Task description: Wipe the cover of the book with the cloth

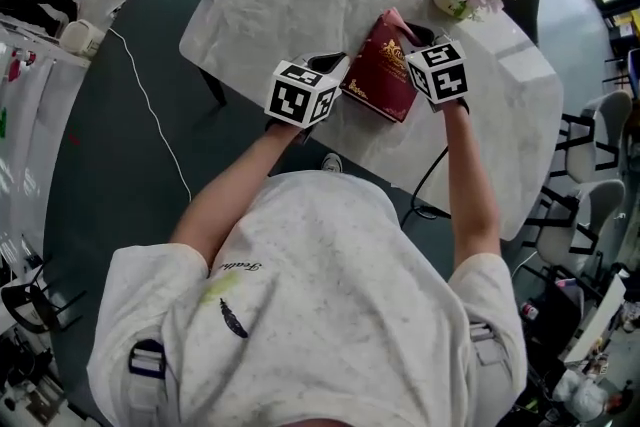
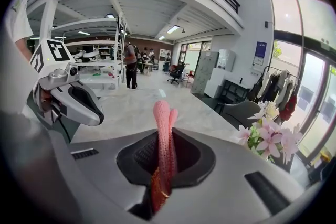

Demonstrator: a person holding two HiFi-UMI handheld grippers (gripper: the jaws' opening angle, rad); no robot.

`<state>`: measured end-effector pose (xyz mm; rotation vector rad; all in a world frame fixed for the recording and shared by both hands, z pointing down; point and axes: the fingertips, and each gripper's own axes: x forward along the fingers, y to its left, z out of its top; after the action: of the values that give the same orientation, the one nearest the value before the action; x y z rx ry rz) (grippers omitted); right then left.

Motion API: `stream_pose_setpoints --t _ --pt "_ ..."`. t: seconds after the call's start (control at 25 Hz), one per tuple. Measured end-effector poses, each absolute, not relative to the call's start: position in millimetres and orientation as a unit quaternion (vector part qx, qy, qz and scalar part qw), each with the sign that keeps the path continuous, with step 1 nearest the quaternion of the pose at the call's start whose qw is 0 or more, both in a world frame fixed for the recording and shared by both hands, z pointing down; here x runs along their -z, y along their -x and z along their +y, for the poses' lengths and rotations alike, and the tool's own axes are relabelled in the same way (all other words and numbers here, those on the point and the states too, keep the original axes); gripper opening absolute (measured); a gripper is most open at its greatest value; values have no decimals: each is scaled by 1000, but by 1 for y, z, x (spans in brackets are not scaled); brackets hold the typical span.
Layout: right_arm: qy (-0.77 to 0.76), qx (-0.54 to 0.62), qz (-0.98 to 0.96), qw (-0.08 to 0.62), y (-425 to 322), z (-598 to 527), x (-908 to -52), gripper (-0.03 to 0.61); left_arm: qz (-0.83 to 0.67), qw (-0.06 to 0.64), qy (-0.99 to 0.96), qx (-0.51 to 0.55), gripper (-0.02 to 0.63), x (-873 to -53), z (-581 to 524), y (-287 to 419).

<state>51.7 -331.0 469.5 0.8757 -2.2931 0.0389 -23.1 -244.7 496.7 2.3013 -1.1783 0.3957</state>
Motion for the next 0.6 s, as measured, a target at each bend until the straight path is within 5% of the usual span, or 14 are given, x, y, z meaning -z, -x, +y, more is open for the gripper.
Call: stream_pose_setpoints --t 0.6 --pt "-285 13 -873 395 -21 -381 -521 15 -478 293 -817 -137 6 -513 -258 46"
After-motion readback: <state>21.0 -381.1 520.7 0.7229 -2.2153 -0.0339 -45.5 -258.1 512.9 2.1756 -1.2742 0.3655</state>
